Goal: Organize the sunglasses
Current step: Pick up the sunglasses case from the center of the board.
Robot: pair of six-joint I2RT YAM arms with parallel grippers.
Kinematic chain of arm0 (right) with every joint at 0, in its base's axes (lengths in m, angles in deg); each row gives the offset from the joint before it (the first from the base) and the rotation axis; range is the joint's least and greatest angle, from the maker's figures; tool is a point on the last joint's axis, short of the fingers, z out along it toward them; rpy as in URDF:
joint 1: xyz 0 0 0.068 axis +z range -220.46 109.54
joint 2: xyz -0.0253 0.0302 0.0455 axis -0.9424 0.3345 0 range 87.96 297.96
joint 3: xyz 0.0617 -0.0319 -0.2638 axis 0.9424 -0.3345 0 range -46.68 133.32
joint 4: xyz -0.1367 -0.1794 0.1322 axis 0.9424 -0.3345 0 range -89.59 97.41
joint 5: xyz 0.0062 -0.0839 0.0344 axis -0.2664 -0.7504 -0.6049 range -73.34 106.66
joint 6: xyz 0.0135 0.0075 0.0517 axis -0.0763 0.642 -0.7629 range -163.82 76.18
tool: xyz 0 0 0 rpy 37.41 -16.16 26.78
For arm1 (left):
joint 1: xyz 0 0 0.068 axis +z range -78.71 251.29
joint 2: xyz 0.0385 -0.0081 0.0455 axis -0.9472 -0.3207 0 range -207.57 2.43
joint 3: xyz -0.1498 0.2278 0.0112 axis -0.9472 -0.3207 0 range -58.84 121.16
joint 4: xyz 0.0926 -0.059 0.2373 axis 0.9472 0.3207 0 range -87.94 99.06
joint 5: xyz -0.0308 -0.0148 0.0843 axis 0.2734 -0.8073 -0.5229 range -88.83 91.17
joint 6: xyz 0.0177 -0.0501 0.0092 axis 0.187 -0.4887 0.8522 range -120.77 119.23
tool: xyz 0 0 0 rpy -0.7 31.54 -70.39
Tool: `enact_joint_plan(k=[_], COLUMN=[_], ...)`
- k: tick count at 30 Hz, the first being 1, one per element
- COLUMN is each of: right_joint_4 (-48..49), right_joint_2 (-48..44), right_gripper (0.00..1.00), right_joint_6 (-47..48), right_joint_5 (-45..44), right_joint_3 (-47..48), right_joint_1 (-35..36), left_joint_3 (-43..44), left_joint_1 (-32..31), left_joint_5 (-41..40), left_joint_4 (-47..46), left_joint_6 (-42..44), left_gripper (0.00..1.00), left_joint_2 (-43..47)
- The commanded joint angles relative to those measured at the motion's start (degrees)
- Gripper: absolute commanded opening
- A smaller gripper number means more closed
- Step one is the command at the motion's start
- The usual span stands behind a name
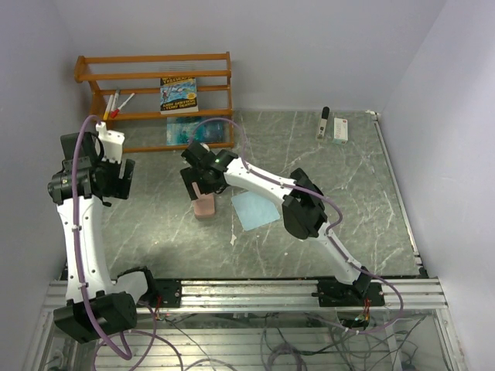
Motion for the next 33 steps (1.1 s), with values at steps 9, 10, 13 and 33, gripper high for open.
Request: enact_joint_plan(k=[9,10,13,33], right_joint_4=[0.3,0.1,0.1,6.7], right_joint_2=[5.4,5.5,5.1,-4.9], right_gripper=[0.9,0.9,0.9,0.0], right_joint_6=[-3.9,-4.2,-4.8,-8.6], right_joint_5=[0.2,0.0,-1.4,-7.2], right_joint_3=[2.5,2.6,2.1,-10.7], right_joint_1=[2.3,2.4,3.5,6.1], left_joint_3=[-1.8,-1.8,-1.9,-3.8], left_joint_1=[0.3,0.3,0.3,0.4], left_joint_5=[2.1,2.2,2.4,4.3], left_joint_4=[0.6,0.7,0.9,1.5], left_joint_6=[0.4,0.4,0.4,1.0], left_gripper=[0.9,0.9,0.9,0.89], left_joint_2=[1.0,1.0,1.0,1.6])
